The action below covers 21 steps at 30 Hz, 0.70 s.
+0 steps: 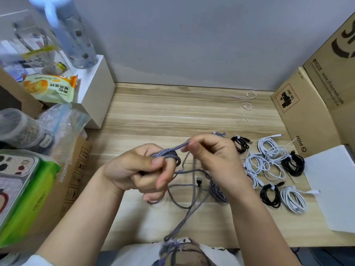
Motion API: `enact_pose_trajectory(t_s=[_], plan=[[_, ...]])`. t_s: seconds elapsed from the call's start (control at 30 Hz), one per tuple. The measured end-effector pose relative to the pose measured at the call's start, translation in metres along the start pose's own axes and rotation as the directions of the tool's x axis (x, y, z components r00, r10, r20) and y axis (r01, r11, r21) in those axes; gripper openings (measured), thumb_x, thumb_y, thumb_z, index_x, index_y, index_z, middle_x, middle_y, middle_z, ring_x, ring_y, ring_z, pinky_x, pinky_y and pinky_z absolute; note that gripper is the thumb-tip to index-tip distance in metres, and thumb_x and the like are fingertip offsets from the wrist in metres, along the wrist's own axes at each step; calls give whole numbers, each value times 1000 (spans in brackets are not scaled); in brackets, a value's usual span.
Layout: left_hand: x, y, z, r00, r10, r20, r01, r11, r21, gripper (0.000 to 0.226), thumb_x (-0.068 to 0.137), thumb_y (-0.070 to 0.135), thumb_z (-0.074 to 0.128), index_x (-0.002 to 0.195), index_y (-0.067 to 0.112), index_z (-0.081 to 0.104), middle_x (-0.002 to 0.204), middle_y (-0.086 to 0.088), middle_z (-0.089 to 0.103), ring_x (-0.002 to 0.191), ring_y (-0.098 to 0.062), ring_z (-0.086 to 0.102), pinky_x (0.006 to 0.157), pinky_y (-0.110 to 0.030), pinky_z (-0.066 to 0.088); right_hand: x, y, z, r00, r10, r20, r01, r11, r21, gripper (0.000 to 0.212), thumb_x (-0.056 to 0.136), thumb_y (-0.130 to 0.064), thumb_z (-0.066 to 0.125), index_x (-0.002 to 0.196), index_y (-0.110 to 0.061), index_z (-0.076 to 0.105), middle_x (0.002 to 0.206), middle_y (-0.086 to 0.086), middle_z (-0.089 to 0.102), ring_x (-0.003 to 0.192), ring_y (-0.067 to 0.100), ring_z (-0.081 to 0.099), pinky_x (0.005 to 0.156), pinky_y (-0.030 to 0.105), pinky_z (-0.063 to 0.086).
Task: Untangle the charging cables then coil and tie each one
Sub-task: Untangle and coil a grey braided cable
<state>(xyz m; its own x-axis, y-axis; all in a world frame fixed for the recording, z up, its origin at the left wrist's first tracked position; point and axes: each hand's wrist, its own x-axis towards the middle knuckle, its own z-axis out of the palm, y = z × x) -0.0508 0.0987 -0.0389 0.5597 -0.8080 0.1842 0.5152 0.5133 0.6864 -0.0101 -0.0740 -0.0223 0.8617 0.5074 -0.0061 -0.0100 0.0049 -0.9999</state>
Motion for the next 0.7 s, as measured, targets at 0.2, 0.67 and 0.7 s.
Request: enact_pose_trajectory(t_s=[0.2, 0.67, 0.7], plan=[[16, 6, 11, 919, 372, -126, -393, 877, -277, 23, 99, 20, 41, 86, 7, 55, 38, 8, 22, 33, -11, 17, 55, -25, 38, 0, 11, 13, 918, 279, 281, -394, 719, 572, 23, 72, -43, 61, 68, -22, 68, 40, -12, 25, 30, -2, 17, 35, 10, 19], [35, 0, -5, 293, 567, -770, -238, 823, 516, 39, 96, 16, 36, 131, 0, 39, 47, 3, 55, 40, -10, 50, 56, -21, 49, -16, 14, 31, 758, 518, 397, -566, 824, 4, 28, 99, -25, 43, 73, -19, 37, 40, -10, 27, 31, 0, 20, 34, 15, 26], [35, -3, -7, 316, 569, -759, -197, 822, 534, 42, 96, 16, 40, 135, -1, 35, 50, 0, 60, 43, -13, 55, 56, -22, 49, -16, 12, 29, 758, 520, 394, -555, 831, -29, 27, 99, -23, 44, 74, -19, 37, 40, -10, 28, 31, 1, 20, 34, 16, 28]])
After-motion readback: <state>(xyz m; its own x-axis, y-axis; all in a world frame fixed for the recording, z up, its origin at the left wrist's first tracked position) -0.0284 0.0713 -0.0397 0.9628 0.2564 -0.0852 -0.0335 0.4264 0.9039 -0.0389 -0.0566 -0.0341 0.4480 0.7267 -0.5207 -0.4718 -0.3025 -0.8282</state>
